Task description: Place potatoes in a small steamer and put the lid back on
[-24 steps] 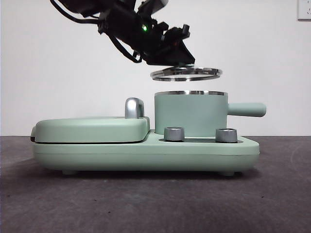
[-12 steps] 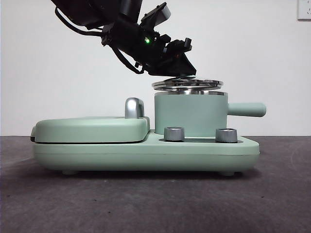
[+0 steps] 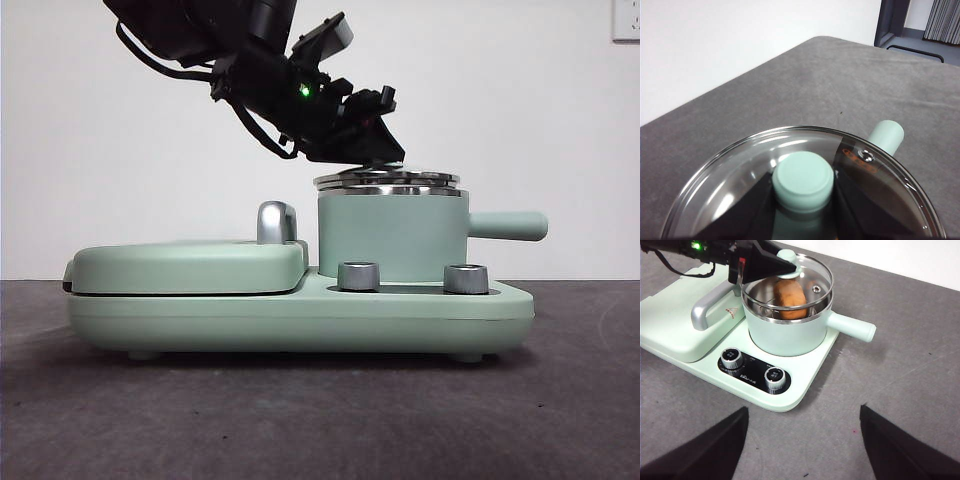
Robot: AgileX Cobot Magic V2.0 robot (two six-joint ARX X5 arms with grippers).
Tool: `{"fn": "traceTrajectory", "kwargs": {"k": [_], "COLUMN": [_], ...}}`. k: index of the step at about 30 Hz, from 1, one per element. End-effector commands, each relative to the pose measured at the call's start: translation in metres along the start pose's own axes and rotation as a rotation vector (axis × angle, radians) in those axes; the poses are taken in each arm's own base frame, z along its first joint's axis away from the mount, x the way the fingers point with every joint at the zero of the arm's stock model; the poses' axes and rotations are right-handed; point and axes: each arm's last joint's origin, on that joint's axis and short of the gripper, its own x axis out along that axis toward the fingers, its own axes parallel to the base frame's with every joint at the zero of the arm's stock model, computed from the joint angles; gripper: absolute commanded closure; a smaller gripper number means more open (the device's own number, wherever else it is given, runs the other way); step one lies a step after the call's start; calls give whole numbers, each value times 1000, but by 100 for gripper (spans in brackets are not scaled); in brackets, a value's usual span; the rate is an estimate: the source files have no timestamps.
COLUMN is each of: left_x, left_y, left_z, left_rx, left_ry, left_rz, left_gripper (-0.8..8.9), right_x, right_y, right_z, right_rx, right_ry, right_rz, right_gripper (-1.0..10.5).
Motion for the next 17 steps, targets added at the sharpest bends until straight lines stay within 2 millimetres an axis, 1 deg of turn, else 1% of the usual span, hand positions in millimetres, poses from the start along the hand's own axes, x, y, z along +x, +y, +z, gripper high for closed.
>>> {"fn": "traceTrajectory", "kwargs": {"k": [1, 17], "left_x": [7, 10], "left_y": [-4, -10], "left_z": [7, 1], "left_rx": [24, 14], "left_ry": [-38, 5], "left_rz": [-15, -37], "left_gripper": [801, 801], "right_x": [0, 0], "right_y": [0, 0], "right_z": [2, 2], "right_rx": [16, 20], "right_ry": [-4, -4], "right_rz": [0, -1], "right_gripper": [600, 600]}}
